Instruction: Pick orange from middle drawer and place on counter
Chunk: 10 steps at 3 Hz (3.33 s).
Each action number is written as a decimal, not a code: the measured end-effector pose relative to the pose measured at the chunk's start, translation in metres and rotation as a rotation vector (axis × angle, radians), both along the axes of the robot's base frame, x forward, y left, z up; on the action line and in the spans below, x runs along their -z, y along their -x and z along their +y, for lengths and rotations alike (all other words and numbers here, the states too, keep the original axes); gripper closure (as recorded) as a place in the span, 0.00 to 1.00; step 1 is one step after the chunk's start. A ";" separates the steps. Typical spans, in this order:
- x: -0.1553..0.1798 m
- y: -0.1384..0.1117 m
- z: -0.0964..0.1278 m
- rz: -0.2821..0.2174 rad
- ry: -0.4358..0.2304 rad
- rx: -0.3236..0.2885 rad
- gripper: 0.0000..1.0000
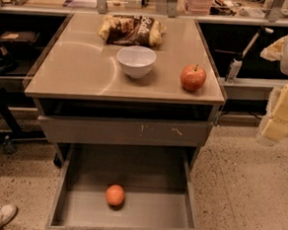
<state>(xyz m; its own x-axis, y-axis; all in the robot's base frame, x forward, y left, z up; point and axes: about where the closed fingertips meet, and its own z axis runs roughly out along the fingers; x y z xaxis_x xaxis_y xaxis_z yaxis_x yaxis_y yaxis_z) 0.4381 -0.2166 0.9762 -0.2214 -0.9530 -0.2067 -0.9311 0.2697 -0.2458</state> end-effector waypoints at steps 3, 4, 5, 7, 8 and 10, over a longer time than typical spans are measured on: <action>0.095 -0.005 0.026 0.014 -0.043 -0.030 0.00; 0.160 -0.010 0.042 0.048 -0.070 -0.073 0.00; 0.160 -0.010 0.042 0.048 -0.071 -0.073 0.00; 0.244 -0.016 0.096 0.086 -0.174 -0.133 0.00; 0.294 -0.025 0.127 0.108 -0.235 -0.149 0.00; 0.332 -0.027 0.143 0.147 -0.267 -0.141 0.00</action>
Offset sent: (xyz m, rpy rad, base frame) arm 0.0027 0.0268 -0.1268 0.0569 0.0402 -0.0042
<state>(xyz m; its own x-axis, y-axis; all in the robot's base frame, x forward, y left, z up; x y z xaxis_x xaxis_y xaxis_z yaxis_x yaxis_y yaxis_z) 0.4651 -0.0740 0.6444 -0.1369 -0.8931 -0.4285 -0.9841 0.1721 -0.0443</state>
